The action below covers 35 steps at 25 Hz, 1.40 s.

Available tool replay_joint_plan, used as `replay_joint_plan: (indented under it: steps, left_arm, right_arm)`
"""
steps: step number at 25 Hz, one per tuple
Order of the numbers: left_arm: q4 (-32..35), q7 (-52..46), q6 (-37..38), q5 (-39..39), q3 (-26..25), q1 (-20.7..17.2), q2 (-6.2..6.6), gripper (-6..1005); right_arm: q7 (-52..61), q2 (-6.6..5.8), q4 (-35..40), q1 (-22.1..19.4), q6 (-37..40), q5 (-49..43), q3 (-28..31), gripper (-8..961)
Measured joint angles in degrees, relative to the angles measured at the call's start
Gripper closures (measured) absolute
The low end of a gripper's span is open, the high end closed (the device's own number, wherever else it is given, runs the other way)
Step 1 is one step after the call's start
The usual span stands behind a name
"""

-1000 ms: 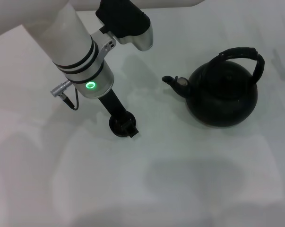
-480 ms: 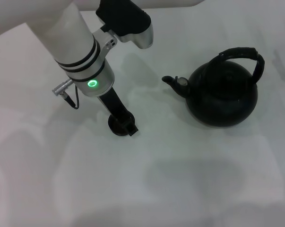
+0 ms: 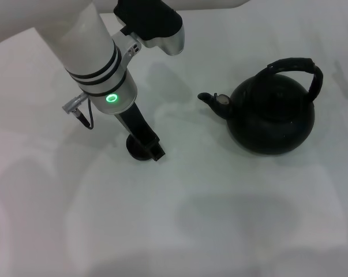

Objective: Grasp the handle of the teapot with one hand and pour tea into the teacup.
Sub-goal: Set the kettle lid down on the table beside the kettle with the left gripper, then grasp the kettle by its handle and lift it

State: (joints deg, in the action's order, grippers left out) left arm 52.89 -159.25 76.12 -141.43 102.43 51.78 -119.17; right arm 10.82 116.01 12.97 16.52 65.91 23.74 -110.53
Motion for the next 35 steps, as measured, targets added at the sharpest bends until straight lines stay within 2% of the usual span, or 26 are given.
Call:
replay_joint_plan:
  steps: [2, 7, 9, 15, 18, 20, 24, 29, 35]
  left_arm:
    - [0.0, 0.0, -0.4, 0.0, 0.0, 0.0, -0.01, 299]
    - [0.3, -0.7, -0.7, -0.1, 0.1, 0.0, -0.01, 190]
    - [1.2, -1.3, -0.8, -0.2, 0.0, -0.1, -0.01, 177]
    - [10.2, -2.0, -0.6, 1.0, -0.4, -2.4, -0.01, 139]
    - [11.9, -2.0, -0.7, 1.2, -0.4, -2.8, -0.01, 133]
    - [16.3, -2.2, -1.6, 1.4, -1.4, -4.2, -0.01, 129]
    - [20.1, -2.1, -2.8, 1.8, -2.7, -6.3, 0.0, 129]
    - [26.3, -1.0, -8.3, 1.5, -3.5, -11.9, 0.17, 128]
    - [32.6, 7.8, -24.5, 7.9, -4.0, -24.7, 0.09, 128]
  right_arm:
    - [0.0, 0.0, 0.0, 0.0, 0.0, 0.0, 0.0, 88]
    - [0.0, 0.0, -0.1, 0.0, 0.0, 0.0, 0.1, 87]
    - [0.0, 0.0, -0.1, 0.0, 0.0, 0.0, 0.2, 87]
    - [0.0, -0.07, -0.2, 0.0, 0.0, 0.1, 0.4, 87]
    - [0.0, -0.08, -0.2, -0.1, 0.1, 0.1, 0.4, 87]
    - [0.0, -0.08, -0.2, -0.1, 0.1, 0.1, 0.4, 87]
    - [0.0, -0.09, -0.2, -0.1, 0.4, 0.1, 0.4, 88]
    - [-0.1, -0.17, -0.2, -0.2, 0.5, 0.1, 0.5, 88]
    - [-0.2, -0.17, -0.2, 0.0, 0.3, 0.1, 0.5, 88]
